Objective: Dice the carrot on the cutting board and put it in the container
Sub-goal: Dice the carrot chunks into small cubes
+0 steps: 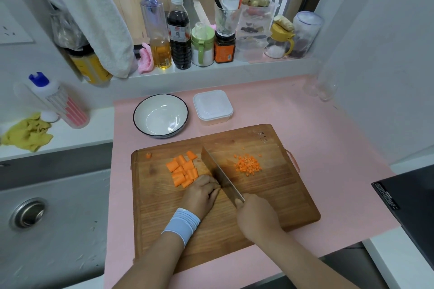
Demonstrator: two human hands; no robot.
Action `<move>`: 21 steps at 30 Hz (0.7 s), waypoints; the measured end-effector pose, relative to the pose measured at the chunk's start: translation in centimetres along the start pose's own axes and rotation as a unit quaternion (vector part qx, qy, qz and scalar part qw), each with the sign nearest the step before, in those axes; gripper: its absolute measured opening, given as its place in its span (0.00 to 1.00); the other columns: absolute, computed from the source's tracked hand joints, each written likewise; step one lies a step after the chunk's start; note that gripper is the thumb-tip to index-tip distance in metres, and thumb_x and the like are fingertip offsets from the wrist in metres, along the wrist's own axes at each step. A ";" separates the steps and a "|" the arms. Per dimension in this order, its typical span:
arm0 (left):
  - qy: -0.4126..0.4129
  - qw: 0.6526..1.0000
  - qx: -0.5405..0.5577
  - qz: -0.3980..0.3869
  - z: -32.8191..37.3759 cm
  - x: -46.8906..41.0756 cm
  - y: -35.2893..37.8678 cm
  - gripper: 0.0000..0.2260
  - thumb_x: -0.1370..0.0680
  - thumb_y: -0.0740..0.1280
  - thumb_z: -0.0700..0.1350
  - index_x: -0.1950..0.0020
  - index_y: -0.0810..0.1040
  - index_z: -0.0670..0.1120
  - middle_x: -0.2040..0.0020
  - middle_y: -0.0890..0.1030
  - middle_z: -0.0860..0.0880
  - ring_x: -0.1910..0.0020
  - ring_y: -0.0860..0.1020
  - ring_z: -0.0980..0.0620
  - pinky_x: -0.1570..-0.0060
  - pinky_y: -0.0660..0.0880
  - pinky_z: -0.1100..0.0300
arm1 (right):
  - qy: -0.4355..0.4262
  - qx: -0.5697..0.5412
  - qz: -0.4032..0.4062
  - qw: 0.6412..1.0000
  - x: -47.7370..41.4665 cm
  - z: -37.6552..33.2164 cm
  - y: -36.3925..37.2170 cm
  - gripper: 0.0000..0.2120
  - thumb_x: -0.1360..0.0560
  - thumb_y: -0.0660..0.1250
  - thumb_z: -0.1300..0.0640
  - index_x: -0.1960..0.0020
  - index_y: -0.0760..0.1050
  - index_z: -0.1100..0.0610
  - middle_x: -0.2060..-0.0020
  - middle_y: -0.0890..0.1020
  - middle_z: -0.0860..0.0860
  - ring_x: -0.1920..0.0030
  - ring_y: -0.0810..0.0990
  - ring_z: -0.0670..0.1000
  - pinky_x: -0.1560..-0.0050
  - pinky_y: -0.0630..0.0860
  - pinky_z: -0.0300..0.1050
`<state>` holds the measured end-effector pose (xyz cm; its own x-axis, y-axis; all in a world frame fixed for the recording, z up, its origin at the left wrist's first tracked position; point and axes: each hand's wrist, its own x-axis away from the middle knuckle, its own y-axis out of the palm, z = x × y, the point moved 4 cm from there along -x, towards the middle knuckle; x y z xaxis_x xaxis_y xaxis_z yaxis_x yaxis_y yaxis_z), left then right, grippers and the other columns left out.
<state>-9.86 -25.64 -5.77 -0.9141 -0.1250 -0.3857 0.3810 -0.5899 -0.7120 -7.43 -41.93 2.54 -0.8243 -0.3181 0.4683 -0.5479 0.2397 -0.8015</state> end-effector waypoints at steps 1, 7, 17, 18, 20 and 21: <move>-0.001 1.000 0.002 0.000 0.0 0.0 0.0 0.03 0.27 0.74 0.36 0.56 0.84 0.43 0.56 0.81 0.50 0.52 0.77 0.55 0.49 0.75 0.65 | 0.000 -0.004 0.001 1.000 -0.2 -0.1 -0.1 0.15 0.16 0.55 0.48 0.45 0.77 0.52 0.51 0.83 0.51 0.48 0.81 0.54 0.51 0.76 0.47; 0.001 1.000 -0.011 0.006 -0.1 -0.2 0.2 0.03 0.26 0.73 0.37 0.55 0.84 0.43 0.55 0.80 0.50 0.51 0.76 0.55 0.48 0.73 0.65 | 0.007 -0.057 -0.021 0.998 -1.6 1.6 -0.8 0.14 0.17 0.57 0.45 0.53 0.76 0.49 0.59 0.81 0.47 0.56 0.80 0.50 0.56 0.77 0.47; -0.185 0.982 0.042 -0.009 1.6 -3.2 1.4 0.03 0.26 0.73 0.39 0.55 0.85 0.46 0.55 0.82 0.53 0.54 0.78 0.56 0.49 0.72 0.70 | -0.030 -0.039 0.007 0.999 -3.0 3.1 -3.4 0.16 0.16 0.56 0.47 0.60 0.74 0.49 0.64 0.80 0.46 0.62 0.78 0.47 0.65 0.70 0.44; -0.227 0.972 0.068 -0.004 1.7 -3.5 1.2 0.04 0.26 0.72 0.39 0.55 0.85 0.47 0.55 0.82 0.54 0.54 0.78 0.57 0.50 0.69 0.74 | -0.037 -0.033 0.013 0.999 -3.0 3.2 -3.6 0.16 0.16 0.56 0.47 0.59 0.74 0.48 0.64 0.80 0.46 0.63 0.79 0.47 0.65 0.70 0.44; -0.306 0.945 0.109 0.030 0.9 -3.8 0.2 0.07 0.25 0.70 0.38 0.56 0.84 0.49 0.56 0.82 0.55 0.54 0.78 0.57 0.50 0.69 0.73 | -0.057 -0.015 0.025 0.998 -2.9 3.4 -4.0 0.14 0.16 0.56 0.47 0.57 0.75 0.47 0.63 0.80 0.45 0.61 0.79 0.47 0.64 0.72 0.43; -0.349 0.926 0.134 0.056 0.2 -3.8 -0.7 0.10 0.24 0.67 0.37 0.57 0.83 0.51 0.56 0.82 0.55 0.54 0.79 0.55 0.49 0.72 0.69 | -0.070 0.000 0.035 0.997 -2.9 3.4 -4.2 0.13 0.17 0.56 0.47 0.54 0.77 0.47 0.62 0.80 0.45 0.60 0.80 0.47 0.63 0.73 0.44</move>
<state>-6.64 -24.95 -3.68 -0.7732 -0.6275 0.0916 0.5164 -0.7068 -0.4836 -2.28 -45.11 3.24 -0.8327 -0.4251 0.3547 -0.4897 0.2666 -0.8301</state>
